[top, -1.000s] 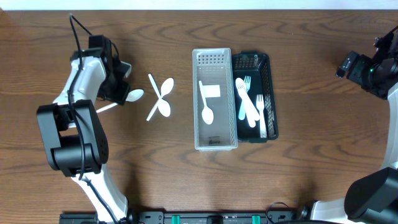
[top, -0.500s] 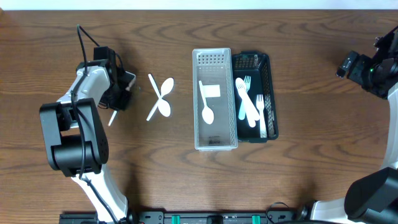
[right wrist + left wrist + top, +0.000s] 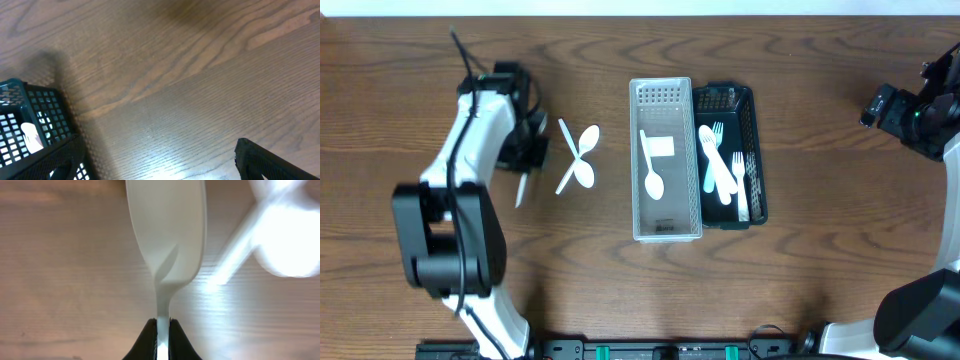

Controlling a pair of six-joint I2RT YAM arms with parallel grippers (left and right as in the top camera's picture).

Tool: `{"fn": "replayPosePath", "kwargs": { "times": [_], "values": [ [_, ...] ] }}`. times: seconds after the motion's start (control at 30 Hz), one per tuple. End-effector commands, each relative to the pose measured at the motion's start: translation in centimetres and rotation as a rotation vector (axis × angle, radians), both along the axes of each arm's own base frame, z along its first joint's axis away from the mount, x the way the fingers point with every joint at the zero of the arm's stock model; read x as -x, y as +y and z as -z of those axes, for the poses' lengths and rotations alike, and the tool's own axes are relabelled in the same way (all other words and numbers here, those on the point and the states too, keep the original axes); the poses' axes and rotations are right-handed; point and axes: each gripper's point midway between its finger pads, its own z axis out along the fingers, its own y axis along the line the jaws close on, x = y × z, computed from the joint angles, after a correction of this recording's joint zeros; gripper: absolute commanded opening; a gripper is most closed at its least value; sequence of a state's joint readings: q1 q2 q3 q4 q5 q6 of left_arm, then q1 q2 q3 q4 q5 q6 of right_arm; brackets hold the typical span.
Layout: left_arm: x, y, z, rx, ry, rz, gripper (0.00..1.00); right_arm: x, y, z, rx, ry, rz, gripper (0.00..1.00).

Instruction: Pack container

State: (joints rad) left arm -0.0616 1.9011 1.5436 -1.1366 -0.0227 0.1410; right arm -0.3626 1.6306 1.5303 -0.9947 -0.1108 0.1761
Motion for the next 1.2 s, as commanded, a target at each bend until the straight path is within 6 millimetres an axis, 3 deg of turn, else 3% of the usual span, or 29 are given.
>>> {"fn": "replayPosePath", "kwargs": {
  "times": [0.0,0.1,0.17,0.27,0.43,0.5,0.53,0.63,0.73,0.87,0.93,1.0,1.1,1.17],
  "values": [
    [-1.0,-6.0,-6.9,0.121,-0.206,-0.114,0.06,0.1,-0.5,0.4,-0.001,0.012,0.021,0.99],
    [-0.9,-11.0,-8.8,0.189,-0.291,-0.078,0.06,0.2,-0.4,0.4,-0.002,0.013,0.021,0.99],
    [-0.9,-14.3,-9.1,0.229,-0.325,-0.068,0.06,0.2,-0.5,0.4,-0.002,0.013,0.021,0.99],
    [-0.6,-18.2,-8.4,0.267,-0.331,-0.052,0.06,0.2,-0.5,0.4,-0.002,0.013,0.021,0.99],
    [0.2,-22.7,-5.7,0.278,-0.291,-0.010,0.07,0.2,-0.4,0.4,-0.005,0.014,0.020,0.99],
    [0.6,-23.4,-4.6,0.266,-0.267,0.008,0.17,0.2,-0.4,0.4,-0.005,0.015,0.020,0.99],
    [0.7,-23.5,-4.3,0.261,-0.258,0.010,0.29,0.2,-0.4,0.4,-0.006,0.015,0.020,0.99],
    [0.4,-22.7,-4.8,0.259,-0.263,-0.003,0.43,0.2,-0.4,0.4,-0.005,0.015,0.020,0.99],
    [-0.6,-20.1,-6.7,0.260,-0.301,-0.024,0.57,0.3,-0.3,0.5,-0.007,0.019,0.020,0.99],
    [-2.0,-13.0,-7.7,0.140,-0.334,-0.143,0.61,0.4,-0.3,0.5,-0.010,0.022,0.020,0.99],
    [-2.5,-9.2,-7.0,0.057,-0.328,-0.219,0.61,0.3,-0.2,0.5,-0.016,0.020,0.017,0.99],
    [-3.0,-6.8,-5.5,0.038,-0.301,-0.280,0.61,0.3,-0.1,0.5,-0.018,0.018,0.015,0.99],
    [-3.9,-4.7,-3.0,0.036,-0.277,-0.363,0.60,0.3,-0.1,0.5,-0.018,0.018,0.015,0.99],
    [-4.6,-4.3,-1.7,0.054,-0.265,-0.420,0.60,0.3,-0.1,0.5,-0.018,0.018,0.015,0.99]
  ]
}}
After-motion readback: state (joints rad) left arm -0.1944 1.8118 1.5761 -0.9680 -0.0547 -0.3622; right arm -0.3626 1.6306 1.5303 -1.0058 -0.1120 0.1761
